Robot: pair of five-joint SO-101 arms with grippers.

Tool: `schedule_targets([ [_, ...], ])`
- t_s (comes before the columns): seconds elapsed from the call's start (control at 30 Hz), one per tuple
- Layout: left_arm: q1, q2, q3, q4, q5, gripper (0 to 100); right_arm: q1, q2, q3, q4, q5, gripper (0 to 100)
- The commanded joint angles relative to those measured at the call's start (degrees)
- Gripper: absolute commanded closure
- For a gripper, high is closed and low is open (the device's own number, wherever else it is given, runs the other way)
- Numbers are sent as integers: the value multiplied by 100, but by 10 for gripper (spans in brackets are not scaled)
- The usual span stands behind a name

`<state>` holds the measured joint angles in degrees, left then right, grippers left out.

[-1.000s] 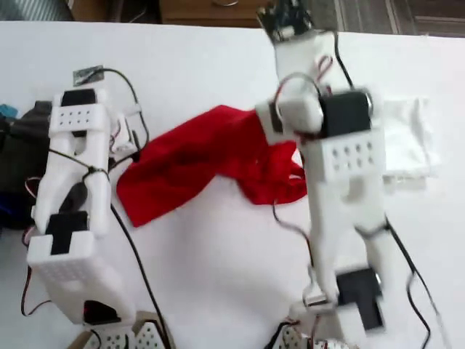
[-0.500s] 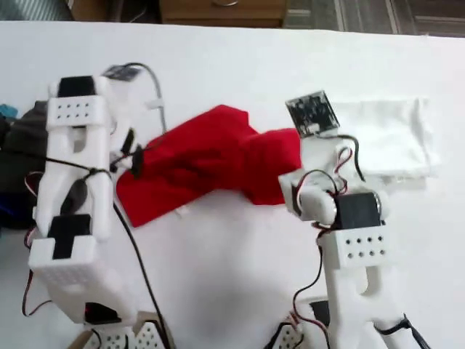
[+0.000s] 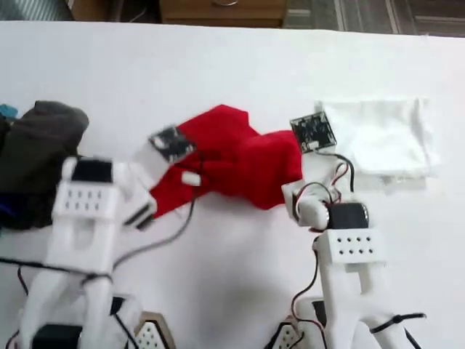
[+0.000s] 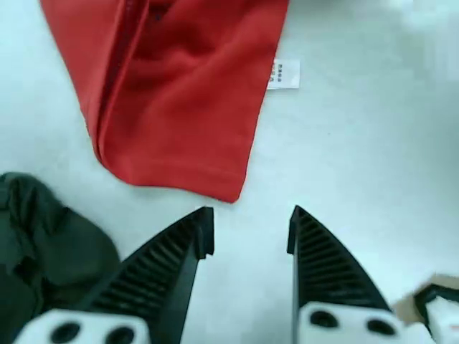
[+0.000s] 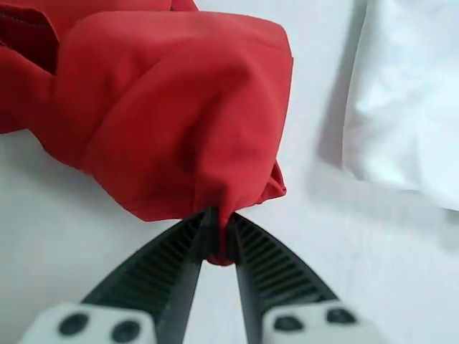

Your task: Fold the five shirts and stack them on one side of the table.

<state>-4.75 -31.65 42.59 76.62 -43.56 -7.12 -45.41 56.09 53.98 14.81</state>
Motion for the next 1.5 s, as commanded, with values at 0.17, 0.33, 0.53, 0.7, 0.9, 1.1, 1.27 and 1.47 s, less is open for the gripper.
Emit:
schedule_targets([
  [0.17, 44, -624, 1244, -862, -695, 805, 40, -180, 440, -681, 0, 978],
  [0.33, 44, -624, 1727, -1556, -765, 805, 31, -180, 607, -848, -404, 978],
  [0.53, -211, -615, 1895, -2119, -765, 804, 31, -180, 624, -848, -396, 978],
  [0.7, -536, -519, 1912, -2127, -1011, 804, 40, -180, 668, -848, -413, 978],
  [0.9, -519, 281, 1886, -2303, -1037, 804, 31, -180, 686, -848, -431, 978],
  [1.1, -545, 941, 1631, -2620, -1029, 805, 31, -180, 782, -848, -431, 978],
  [1.27, -545, 1081, 1077, -2180, -1029, 805, 31, -180, 782, -848, -431, 978],
  [1.47, -510, 1099, 505, -1486, -1055, 805, 31, -180, 782, -848, -431, 978],
])
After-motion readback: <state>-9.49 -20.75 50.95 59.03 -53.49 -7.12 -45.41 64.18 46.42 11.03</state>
